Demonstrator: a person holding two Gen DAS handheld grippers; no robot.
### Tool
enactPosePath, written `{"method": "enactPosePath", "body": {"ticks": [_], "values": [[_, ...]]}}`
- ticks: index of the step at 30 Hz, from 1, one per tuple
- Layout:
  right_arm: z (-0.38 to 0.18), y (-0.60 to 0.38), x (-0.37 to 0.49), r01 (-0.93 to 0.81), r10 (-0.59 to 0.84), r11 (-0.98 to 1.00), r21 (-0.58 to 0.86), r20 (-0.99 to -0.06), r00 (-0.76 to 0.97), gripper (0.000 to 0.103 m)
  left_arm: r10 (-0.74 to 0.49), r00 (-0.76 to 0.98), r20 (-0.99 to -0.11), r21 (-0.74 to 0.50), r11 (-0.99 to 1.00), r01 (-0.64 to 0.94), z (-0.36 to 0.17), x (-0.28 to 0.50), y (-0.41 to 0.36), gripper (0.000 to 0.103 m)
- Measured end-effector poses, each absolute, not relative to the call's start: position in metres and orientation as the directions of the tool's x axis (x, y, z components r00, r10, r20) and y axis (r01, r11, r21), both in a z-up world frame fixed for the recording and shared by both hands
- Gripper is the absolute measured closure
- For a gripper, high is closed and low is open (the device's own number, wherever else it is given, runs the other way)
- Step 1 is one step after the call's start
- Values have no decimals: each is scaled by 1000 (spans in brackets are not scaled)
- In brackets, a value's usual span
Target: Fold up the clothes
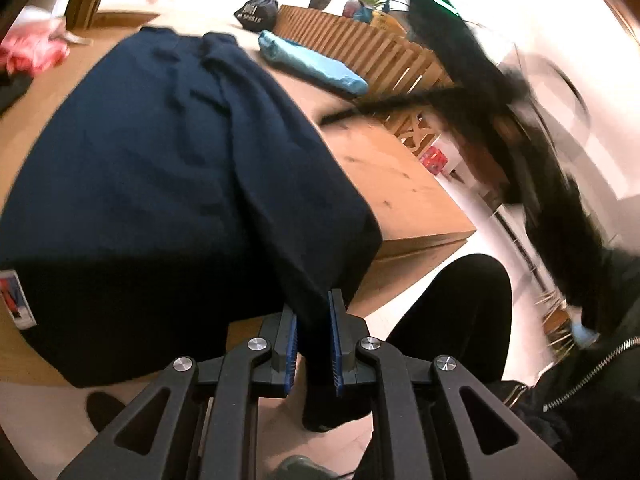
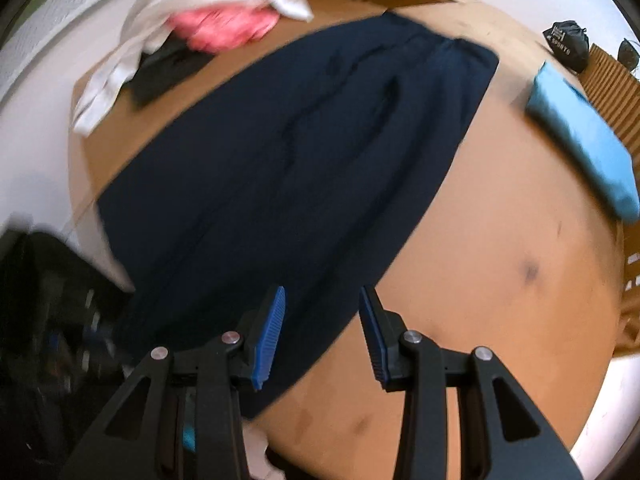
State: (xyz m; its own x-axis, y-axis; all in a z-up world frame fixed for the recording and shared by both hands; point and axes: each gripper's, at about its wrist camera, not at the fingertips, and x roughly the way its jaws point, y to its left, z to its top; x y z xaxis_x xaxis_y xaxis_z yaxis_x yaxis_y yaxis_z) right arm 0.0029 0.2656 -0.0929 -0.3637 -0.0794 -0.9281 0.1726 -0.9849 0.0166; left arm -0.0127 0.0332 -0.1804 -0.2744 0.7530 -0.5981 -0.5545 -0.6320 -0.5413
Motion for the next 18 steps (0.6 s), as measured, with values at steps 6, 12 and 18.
{"method": "enactPosePath", "body": {"ticks": [6, 12, 18], "values": [[-114, 257, 77, 42, -146, -989, 141, -908, -392, 61, 781, -251, -571, -554, -593, -585, -176, -11, 33, 92], [-129, 240, 102, -49, -144, -982, 181, -896, -420, 56, 795, -255, -550, -546, -574, -610, -162, -13, 24, 92], [-157, 234, 87, -117, -117, -976, 182, -899, -422, 56, 787, -236, -571, -527, -571, -630, -163, -15, 22, 92]]}}
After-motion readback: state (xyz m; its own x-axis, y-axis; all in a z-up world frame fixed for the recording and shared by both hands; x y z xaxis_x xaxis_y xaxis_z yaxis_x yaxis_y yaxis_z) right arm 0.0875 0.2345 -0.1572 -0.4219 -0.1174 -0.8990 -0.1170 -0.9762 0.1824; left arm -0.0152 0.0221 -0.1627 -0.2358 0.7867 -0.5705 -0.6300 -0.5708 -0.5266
